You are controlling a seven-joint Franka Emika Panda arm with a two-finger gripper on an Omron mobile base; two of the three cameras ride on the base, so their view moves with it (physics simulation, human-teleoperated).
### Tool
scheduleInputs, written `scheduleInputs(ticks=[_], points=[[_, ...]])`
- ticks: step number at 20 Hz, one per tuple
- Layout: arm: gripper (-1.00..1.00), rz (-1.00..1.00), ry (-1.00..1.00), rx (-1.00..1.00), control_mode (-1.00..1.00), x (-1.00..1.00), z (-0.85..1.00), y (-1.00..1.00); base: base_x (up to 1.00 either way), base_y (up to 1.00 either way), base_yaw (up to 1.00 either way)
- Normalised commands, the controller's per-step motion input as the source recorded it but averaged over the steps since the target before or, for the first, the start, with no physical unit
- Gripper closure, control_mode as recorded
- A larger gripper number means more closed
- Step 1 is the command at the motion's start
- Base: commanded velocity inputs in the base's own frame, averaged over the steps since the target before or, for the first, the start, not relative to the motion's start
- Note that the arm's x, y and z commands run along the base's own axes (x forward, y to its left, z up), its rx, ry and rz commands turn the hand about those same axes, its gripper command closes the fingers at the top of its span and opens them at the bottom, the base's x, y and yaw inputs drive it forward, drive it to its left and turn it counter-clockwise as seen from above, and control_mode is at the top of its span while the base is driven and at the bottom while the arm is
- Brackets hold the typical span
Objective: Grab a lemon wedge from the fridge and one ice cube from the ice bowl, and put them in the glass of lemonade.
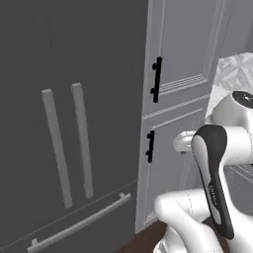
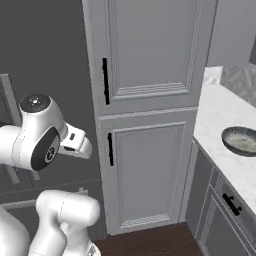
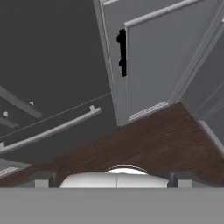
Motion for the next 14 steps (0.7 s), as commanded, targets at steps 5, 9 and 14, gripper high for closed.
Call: scheduleInputs(ticks=[5,9,14], points=[[-1.0,0.0,0.0,0.0,1.0,0.0,0.0,0.0,-0.26,0.85,0.76],[-1.0,0.0,0.0,0.0,1.0,0.0,0.0,0.0,0.01,0.36,0.53],[-1.0,0.0,0.0,0.0,1.0,0.0,0.0,0.0,-0.01,-0.17,0.01]])
